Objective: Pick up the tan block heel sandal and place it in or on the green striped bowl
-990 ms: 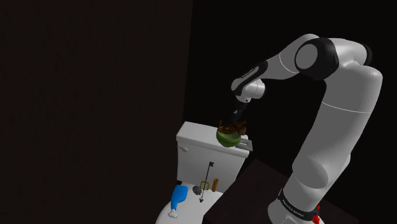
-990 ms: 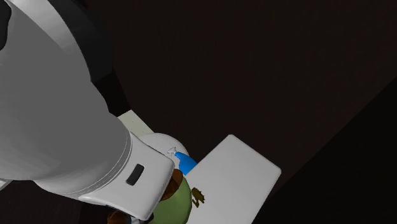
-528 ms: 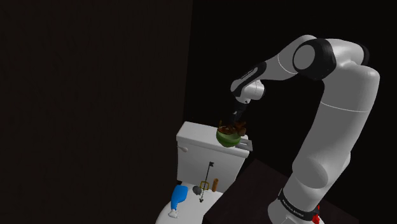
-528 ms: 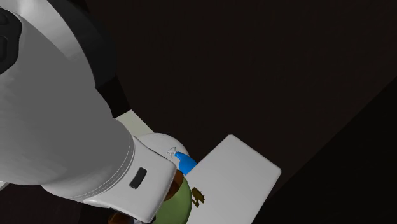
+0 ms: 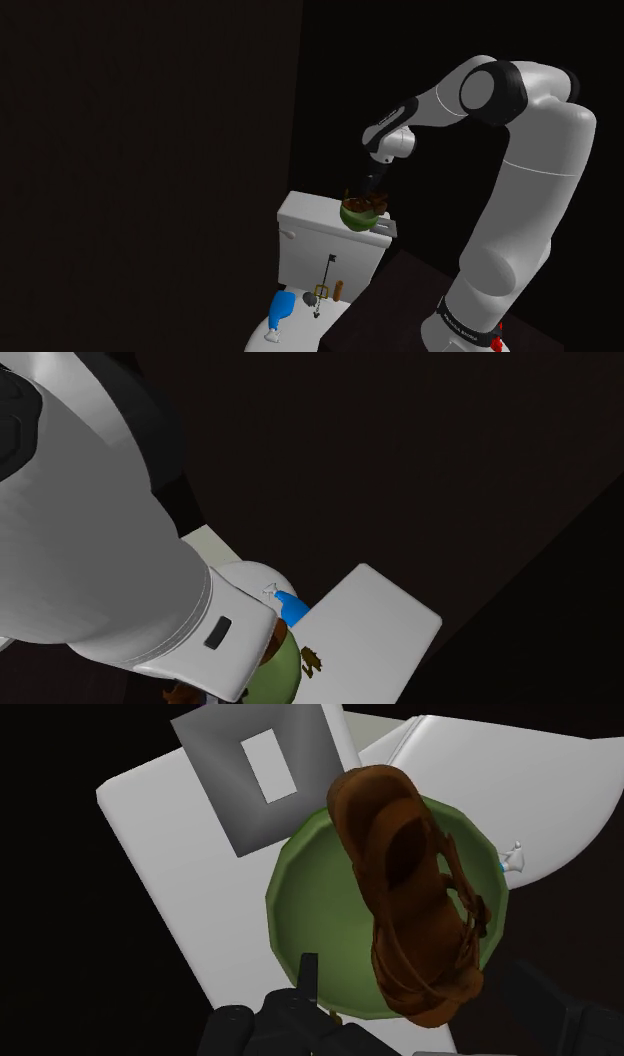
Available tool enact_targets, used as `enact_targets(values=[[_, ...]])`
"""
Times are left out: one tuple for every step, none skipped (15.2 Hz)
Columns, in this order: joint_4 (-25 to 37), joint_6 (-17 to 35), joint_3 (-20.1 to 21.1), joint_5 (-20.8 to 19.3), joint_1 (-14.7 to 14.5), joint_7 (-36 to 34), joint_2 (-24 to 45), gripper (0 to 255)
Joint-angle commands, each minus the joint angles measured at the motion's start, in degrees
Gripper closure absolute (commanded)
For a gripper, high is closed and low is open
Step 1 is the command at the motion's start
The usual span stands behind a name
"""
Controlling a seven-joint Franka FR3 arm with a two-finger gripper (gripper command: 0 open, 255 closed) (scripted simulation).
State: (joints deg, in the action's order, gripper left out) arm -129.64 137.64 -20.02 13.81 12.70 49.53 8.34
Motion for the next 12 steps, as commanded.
enact_targets(values=[[0.28, -1.64, -0.34, -1.11, -0.05, -0.71, -1.51, 0], [0.76, -3.36, -0.62, -2.13, -0.08, -1.41, -2.90, 0], [1.32, -5.11, -0.85, -3.08, -0.09, -2.05, -4.23, 0], [1.82, -6.50, -0.98, -3.77, -0.06, -2.52, -5.23, 0], [1.82, -6.50, -0.96, -3.77, -0.04, -2.53, -5.23, 0], [1.82, -6.50, -0.96, -3.78, -0.04, -2.53, -5.23, 0], [1.82, -6.50, -0.96, -3.78, -0.04, -2.53, -5.23, 0], [1.82, -6.50, -0.96, -3.78, -0.04, -2.53, -5.23, 0], [1.82, -6.50, -0.96, -3.78, -0.04, -2.53, -5.23, 0], [1.82, -6.50, -0.96, -3.78, -0.04, -2.53, -5.23, 0], [1.82, -6.50, -0.96, -3.78, -0.04, -2.53, -5.23, 0], [1.82, -6.50, -0.96, -3.78, -0.04, -2.53, -5.23, 0]])
